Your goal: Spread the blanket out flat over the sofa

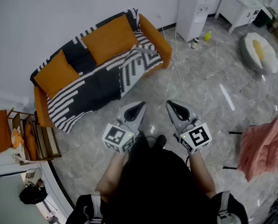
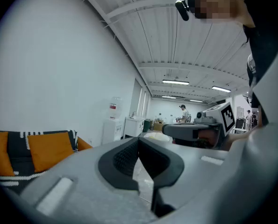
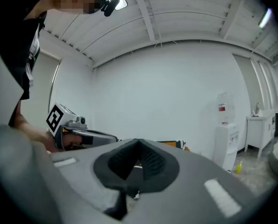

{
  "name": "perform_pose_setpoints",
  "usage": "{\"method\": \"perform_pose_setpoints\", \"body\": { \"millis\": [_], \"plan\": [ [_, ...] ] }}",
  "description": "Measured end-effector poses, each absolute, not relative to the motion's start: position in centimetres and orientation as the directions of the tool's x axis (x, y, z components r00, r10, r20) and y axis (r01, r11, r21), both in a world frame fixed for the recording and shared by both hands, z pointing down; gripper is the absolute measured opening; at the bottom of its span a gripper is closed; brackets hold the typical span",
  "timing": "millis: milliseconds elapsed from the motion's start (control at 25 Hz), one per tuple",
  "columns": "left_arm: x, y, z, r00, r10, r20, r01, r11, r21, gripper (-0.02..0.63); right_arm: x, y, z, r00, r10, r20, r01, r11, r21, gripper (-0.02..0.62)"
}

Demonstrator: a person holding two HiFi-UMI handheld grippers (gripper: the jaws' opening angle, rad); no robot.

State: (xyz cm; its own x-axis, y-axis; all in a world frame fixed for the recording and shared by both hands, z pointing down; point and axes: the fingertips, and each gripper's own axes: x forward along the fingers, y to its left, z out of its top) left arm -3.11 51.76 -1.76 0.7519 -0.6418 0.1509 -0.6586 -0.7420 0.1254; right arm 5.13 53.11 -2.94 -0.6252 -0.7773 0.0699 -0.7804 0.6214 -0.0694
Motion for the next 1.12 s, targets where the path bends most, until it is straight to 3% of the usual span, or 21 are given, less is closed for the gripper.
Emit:
{"method": "perform_pose_setpoints", "body": {
  "millis": [760, 1120],
  "plan": [
    [-3.5, 52.9, -1.4, 0.723, -0.672, 0.163, -0.690, -0.713, 0.122, 0.006, 6.2, 54.2, -2.4, -0.648, -0.760, 0.054, -0.759, 0.638, -0.128, 0.002],
    [-4.8, 51.9, -0.8, 0.711, -0.682, 0.175, -0.703, -0.700, 0.126, 0.006, 5.5, 52.9, -1.6, -0.613, -0.786, 0.081, -0.790, 0.611, -0.045, 0.003]
  ]
}}
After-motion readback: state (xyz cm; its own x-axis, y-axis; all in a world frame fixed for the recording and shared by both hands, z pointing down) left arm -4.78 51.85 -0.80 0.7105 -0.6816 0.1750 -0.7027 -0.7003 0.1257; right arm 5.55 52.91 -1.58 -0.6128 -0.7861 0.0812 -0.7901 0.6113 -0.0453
